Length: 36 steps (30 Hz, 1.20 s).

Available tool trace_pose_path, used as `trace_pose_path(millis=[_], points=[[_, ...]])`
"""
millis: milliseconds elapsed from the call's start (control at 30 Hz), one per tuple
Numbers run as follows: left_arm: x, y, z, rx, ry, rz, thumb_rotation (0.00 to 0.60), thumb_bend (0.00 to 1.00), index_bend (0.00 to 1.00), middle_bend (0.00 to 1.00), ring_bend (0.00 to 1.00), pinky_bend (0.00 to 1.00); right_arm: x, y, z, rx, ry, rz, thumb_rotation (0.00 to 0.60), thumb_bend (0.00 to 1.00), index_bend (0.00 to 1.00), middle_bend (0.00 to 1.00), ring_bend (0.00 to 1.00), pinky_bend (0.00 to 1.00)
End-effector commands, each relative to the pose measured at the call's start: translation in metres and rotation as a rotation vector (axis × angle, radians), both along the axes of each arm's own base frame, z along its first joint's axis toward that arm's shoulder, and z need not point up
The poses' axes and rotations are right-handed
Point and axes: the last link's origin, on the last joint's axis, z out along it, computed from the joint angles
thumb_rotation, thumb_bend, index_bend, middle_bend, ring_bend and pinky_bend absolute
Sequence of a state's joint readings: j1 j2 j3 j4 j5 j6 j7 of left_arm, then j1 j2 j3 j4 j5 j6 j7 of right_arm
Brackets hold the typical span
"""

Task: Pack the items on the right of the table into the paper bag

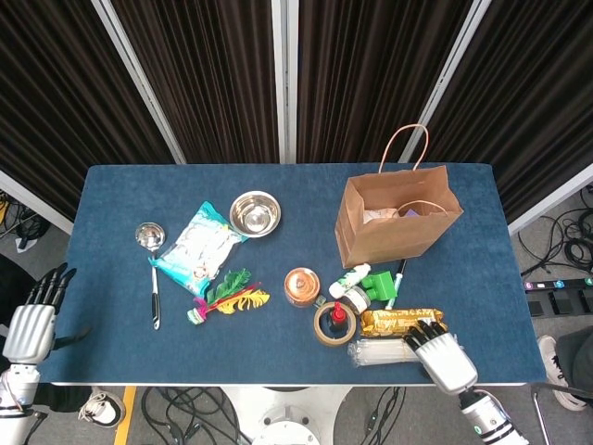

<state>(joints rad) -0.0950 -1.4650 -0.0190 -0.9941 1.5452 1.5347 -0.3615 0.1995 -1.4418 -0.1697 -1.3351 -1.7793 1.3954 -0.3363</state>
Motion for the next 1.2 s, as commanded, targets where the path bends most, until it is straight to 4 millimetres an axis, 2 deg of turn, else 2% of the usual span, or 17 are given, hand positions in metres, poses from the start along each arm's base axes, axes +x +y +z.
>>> trace_pose_path(millis=[33,500,633,900,1067,1200], points=[[-0.001,0.000,0.000,0.000,0.000,-0.003,0.600,0.17,0.08,0.12,0.02,0.15,-0.004,0.001,-0.004,-0.002,-0.007,-0.019,0.600,0.00,0.39,0.33,0.24,0.35],[-0.005,0.001,0.002,0.004,0.011,0.010,0.600,0.17,0.08,0.12,0.02,0.15,-0.012,-0.007,-0.025,-0.009,-0.001,-0.030,0.600,0.00,0.39,0.34,0.25,0.35],[-0.005,0.001,0.004,0.005,0.009,0.011,0.600,0.17,0.08,0.12,0.02,0.15,-0.013,-0.007,-0.029,-0.020,-0.008,-0.028,0.600,0.01,0.42,0.37,0.27,0.38],[-0.004,0.001,0.001,-0.003,0.002,0.006,0.600,0.17,0.08,0.12,0.02,0.15,-0.008,-0.012,-0.019,-0.073,-0.058,-0.001,0.600,0.12,0.55,0.46,0.37,0.48],[-0.002,0.002,0.002,-0.001,-0.003,0.002,0.600,0.17,0.08,0.12,0.02,0.15,0.000,-0.012,-0.007,-0.107,-0.099,0.027,0.600,0.14,0.56,0.47,0.37,0.49],[0.000,0.002,0.003,-0.001,-0.007,-0.002,0.600,0.17,0.08,0.12,0.02,0.15,0.016,-0.015,0.012,-0.154,-0.160,0.063,0.600,0.14,0.56,0.47,0.37,0.49]])
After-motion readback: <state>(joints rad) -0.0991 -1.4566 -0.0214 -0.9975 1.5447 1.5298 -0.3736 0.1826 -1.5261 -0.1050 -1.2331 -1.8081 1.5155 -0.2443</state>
